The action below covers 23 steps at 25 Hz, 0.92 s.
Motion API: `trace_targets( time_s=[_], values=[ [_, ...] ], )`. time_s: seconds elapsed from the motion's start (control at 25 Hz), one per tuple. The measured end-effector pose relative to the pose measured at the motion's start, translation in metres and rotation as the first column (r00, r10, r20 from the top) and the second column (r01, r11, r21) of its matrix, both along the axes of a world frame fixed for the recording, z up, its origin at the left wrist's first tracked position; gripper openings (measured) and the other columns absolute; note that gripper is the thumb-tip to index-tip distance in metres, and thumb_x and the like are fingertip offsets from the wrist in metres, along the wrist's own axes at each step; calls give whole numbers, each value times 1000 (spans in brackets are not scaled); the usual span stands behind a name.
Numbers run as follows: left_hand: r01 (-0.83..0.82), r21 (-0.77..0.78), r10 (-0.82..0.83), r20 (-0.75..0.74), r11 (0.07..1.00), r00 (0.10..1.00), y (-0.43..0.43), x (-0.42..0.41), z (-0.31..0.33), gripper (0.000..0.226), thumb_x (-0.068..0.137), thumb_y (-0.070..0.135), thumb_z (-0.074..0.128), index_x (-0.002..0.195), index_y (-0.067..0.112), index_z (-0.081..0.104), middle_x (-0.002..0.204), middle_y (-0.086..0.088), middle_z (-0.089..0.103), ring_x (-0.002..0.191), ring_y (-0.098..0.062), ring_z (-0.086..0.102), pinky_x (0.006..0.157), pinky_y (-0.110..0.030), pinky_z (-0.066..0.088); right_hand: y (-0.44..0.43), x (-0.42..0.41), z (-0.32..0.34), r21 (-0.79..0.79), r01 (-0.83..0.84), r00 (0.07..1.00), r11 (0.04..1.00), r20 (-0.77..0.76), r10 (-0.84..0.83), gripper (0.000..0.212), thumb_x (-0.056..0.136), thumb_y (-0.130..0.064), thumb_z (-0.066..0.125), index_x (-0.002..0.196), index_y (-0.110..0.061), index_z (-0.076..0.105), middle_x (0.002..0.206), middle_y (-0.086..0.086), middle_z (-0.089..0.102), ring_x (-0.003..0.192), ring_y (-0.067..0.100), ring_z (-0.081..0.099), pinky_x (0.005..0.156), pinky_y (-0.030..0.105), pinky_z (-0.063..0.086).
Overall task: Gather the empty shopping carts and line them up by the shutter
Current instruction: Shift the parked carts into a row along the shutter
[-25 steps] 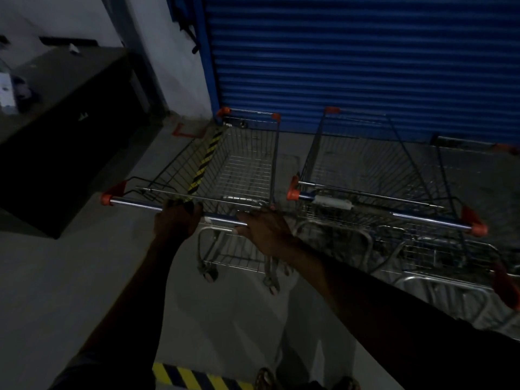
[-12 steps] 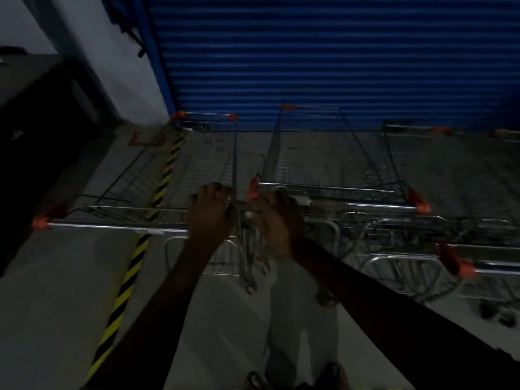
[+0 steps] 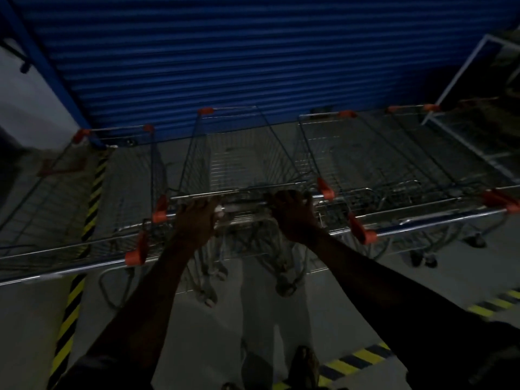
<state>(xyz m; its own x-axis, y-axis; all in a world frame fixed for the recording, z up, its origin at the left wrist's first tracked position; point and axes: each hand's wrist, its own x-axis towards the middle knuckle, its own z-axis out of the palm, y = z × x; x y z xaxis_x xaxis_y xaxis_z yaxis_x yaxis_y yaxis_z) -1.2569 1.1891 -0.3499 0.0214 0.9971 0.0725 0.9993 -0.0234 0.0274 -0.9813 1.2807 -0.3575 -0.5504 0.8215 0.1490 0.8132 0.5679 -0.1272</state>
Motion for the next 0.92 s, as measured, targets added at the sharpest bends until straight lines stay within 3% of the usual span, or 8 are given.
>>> trace_targets(
  time_s=[0.08, 0.24, 0.36, 0.48, 0.64, 0.84, 0.92],
  values=[
    [10, 45, -7, -83, 999, 997, -14, -8, -2, 52, 93, 40, 37, 129, 13, 64, 106, -16, 69, 96, -42, 65, 86, -56, 47, -8, -5, 2, -28, -46, 998, 999, -36, 45, 54, 99, -47, 25, 148, -38, 46, 133, 5, 58, 126, 39, 49, 107, 66, 28],
    [18, 139, 1, -139, 990, 990, -42, -9, -8, 50, 96, 39, 37, 126, 13, 66, 112, -18, 67, 97, -43, 63, 87, -57, 45, -28, 1, -4, 70, -98, 994, 993, -52, 101, 45, 100, -46, 31, 142, -42, 48, 115, 4, 62, 109, 37, 55, 98, 62, 36],
    [11, 130, 0, -85, 991, 996, -56, 2, -15, 45, 98, 43, 35, 125, 19, 62, 114, -15, 67, 99, -42, 62, 85, -55, 47, -36, 13, -4, 94, -96, 995, 991, -20, 98, 48, 96, -43, 35, 139, -38, 55, 117, 6, 64, 111, 39, 57, 98, 61, 40],
    [3, 135, -6, 20, 991, 1000, -76, 7, -22, 48, 103, 53, 24, 127, 27, 56, 119, -8, 65, 104, -39, 60, 85, -49, 49, -47, 21, -4, 106, -116, 993, 988, 28, 114, 48, 95, -44, 35, 141, -39, 48, 116, 5, 63, 110, 36, 57, 95, 56, 42],
    [-28, 201, 8, 99, 979, 995, -96, 16, -18, 42, 100, 57, 33, 120, 28, 56, 109, -9, 69, 97, -38, 63, 84, -50, 47, -64, 22, -5, 113, -118, 992, 987, 65, 111, 46, 95, -46, 38, 138, -37, 54, 115, 5, 64, 107, 34, 57, 94, 51, 40],
    [-55, 152, 37, 117, 987, 992, -89, 32, -6, 68, 91, 75, 35, 115, 19, 65, 104, -8, 71, 100, -35, 65, 86, -47, 49, -70, 24, 6, 47, -131, 988, 990, 92, 126, 51, 93, -49, 35, 133, -33, 63, 112, 6, 69, 107, 37, 63, 97, 54, 42],
    [-2, 139, -13, 104, 990, 994, -82, 60, -6, 72, 92, 77, 32, 119, 21, 66, 108, -6, 71, 102, -33, 65, 87, -46, 49, -73, 26, 6, 48, -155, 987, 987, 47, 153, 46, 93, -44, 44, 130, -29, 66, 112, 7, 71, 108, 36, 64, 97, 53, 43]
  ],
)
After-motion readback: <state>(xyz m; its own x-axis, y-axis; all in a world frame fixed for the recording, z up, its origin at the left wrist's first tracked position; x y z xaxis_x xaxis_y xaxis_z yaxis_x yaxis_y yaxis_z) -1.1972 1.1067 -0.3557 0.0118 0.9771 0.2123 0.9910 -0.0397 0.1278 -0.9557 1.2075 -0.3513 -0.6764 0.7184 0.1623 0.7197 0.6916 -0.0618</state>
